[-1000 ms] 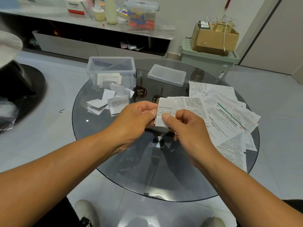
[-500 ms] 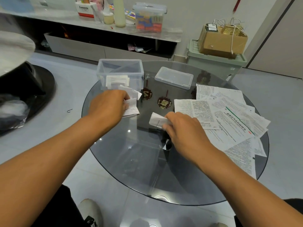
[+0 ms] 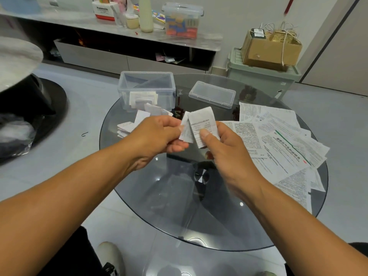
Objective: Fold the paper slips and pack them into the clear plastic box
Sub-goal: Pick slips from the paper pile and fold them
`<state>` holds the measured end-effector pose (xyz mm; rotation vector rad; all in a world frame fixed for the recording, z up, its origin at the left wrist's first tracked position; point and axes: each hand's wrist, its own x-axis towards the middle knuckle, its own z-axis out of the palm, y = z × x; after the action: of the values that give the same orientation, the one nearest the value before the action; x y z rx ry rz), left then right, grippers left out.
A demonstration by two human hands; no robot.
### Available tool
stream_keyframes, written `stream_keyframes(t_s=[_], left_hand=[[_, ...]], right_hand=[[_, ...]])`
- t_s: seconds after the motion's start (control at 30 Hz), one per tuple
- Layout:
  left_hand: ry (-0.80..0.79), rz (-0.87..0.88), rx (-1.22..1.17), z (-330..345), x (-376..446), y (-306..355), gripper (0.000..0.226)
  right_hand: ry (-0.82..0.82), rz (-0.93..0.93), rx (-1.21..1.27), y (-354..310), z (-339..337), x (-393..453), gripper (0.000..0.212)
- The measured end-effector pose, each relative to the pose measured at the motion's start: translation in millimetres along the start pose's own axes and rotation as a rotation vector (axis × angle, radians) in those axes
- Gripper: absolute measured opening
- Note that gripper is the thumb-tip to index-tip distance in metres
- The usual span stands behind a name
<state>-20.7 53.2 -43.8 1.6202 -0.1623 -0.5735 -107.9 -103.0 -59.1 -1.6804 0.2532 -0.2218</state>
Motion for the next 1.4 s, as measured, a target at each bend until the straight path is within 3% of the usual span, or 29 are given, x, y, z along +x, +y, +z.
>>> stream_keyframes(t_s=[0.2,0.3,0.4,0.47,0.57,0.67,0.73,0.8,0.87,1.07,1.2,1.4], left_hand=[[-0.102,0.066,-0.029,21,-12,-9,0.008],[-0.127,0.085,-0.008,23,-13,-11,0.013],[-0.107,0.130,0.188,21,-15,-7,0.017],[0.013,0.211,0.505,12,-13,-4,0.018],[0.292,0.341,0.931,-14,-2,2,0.023],[0.547,0.331,1.204,-49,11,9,0.030],[0.580,0.146,1.293,-71,19,14,0.038],[0.501,-0.074,1.282,-87,21,14,0.045],[0.397,-0.168,1.230,-93,20,10,0.043],[0.266,-0.173,1.036,-80,16,8,0.023],[0.240,-0.092,0.963,-67,9,6,0.021],[0.090,-0.044,0.268,-33,-3,6,0.020]], right_hand=[[0.123,0.077,0.070,6,7,-1,0.021],[0.137,0.041,-0.038,10,8,-2,0.021],[0.142,-0.075,-0.232,8,6,-2,0.018],[0.150,-0.186,-0.408,4,1,0,0.017],[0.143,-0.378,-1.032,1,-5,5,0.008],[0.006,-0.295,-1.292,11,1,5,0.015],[-0.037,-0.255,-1.267,18,4,4,0.019],[-0.048,-0.253,-1.227,17,3,3,0.014],[-0.063,-0.216,-1.151,13,1,4,0.011],[-0.084,-0.201,-0.970,12,5,0,0.016],[-0.082,-0.057,-0.576,7,5,-5,0.008],[-0.051,0.159,0.080,4,11,-2,0.011]])
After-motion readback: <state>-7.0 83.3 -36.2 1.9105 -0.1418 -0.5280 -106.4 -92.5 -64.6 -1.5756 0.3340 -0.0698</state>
